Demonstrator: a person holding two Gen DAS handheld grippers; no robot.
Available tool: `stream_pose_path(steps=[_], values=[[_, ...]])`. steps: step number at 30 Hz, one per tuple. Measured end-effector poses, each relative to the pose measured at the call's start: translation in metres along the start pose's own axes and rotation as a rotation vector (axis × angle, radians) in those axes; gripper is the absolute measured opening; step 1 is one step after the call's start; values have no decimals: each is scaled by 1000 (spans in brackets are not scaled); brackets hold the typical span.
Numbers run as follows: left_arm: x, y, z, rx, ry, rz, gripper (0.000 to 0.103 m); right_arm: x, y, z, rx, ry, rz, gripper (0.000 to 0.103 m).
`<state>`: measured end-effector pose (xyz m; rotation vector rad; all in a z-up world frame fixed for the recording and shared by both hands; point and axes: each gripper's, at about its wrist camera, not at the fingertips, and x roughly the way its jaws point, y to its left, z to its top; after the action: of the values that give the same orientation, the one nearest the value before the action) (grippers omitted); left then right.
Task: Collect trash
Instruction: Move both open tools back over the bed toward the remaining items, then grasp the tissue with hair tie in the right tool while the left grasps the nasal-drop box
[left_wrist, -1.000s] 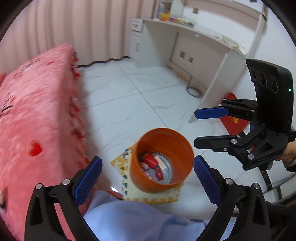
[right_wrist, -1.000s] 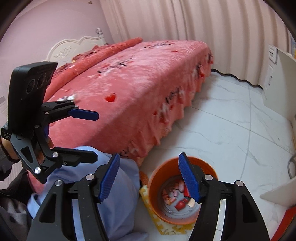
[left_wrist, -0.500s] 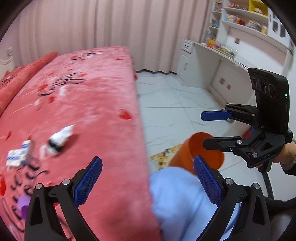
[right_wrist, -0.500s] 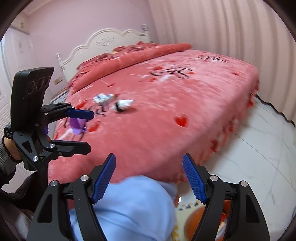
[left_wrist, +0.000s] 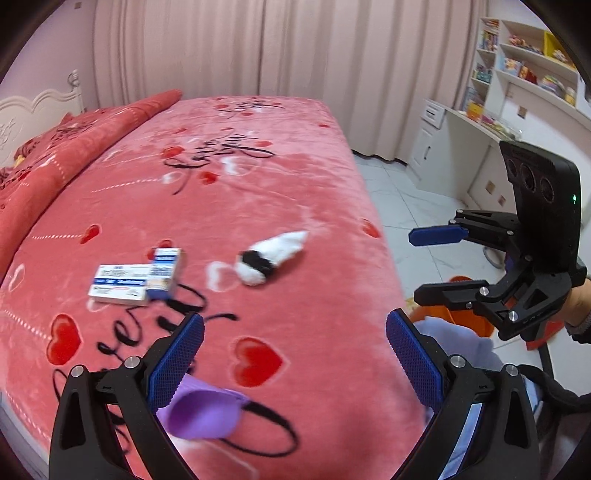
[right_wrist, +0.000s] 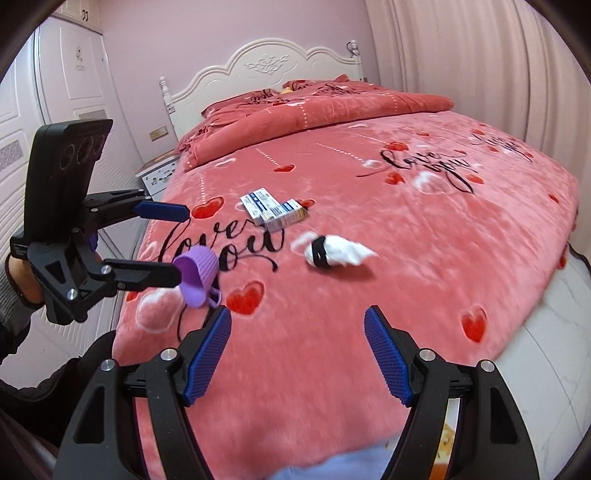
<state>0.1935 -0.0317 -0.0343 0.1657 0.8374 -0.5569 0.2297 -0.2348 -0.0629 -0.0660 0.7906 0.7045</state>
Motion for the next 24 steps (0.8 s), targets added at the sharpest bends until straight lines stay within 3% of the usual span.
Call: stream_pose_path(steps=[13, 24], values=[[46, 101, 22, 0, 47, 0, 97, 88, -14, 48, 2, 55, 15, 74], [91, 143, 22, -71, 87, -125, 97, 141, -31, 56, 17, 94, 9, 74]])
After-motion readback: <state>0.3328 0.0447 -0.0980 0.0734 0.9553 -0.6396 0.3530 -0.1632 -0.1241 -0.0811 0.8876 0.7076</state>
